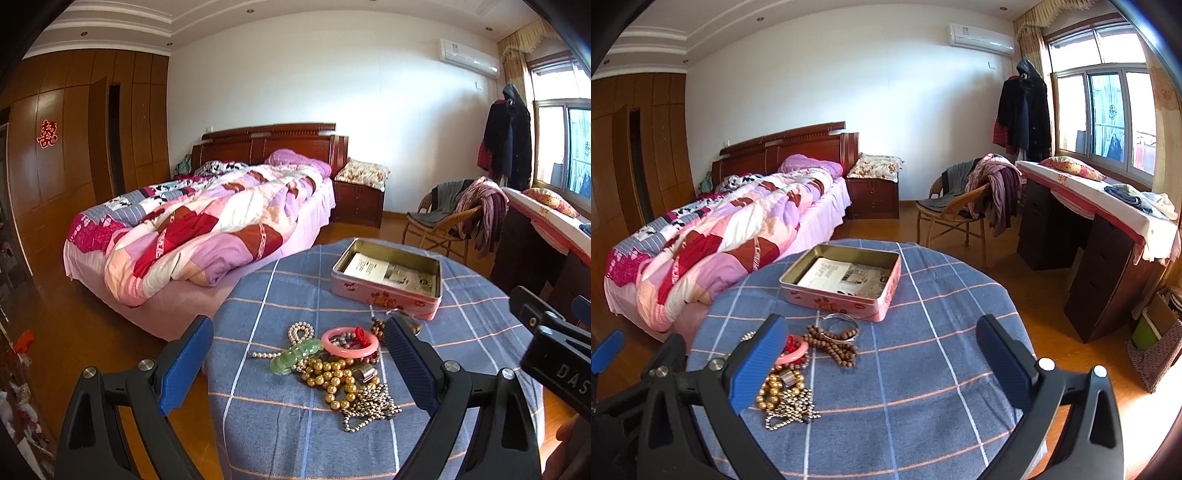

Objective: Organize jewelry
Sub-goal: 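Lower the left tool onto the green jade bangle and close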

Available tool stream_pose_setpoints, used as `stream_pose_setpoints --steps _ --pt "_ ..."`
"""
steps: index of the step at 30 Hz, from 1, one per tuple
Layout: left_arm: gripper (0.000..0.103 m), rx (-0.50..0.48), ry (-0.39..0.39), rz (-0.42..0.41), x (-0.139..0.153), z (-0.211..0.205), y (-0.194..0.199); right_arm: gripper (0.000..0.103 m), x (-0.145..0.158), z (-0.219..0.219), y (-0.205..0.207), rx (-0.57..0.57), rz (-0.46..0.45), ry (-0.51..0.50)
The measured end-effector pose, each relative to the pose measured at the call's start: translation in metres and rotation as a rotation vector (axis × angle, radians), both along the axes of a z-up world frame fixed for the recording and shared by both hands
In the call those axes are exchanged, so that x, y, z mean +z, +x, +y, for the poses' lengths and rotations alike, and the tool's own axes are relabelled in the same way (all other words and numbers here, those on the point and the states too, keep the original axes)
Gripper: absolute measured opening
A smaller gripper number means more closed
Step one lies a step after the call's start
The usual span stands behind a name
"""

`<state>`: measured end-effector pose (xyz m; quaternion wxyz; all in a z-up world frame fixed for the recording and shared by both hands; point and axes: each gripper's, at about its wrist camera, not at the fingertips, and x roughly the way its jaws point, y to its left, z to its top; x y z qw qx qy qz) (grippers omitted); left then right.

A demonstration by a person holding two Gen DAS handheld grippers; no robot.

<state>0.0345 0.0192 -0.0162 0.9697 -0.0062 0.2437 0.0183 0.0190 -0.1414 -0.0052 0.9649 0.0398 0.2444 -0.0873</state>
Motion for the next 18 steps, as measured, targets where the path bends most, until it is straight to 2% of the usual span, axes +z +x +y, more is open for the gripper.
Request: stream_pose_setpoints --steps 18 --pt "0.093 0.024 0.054 0.165 -0.044 -0.009 0.072 0.103 -0.04 -0.022 0.043 0.005 0.129 0.055"
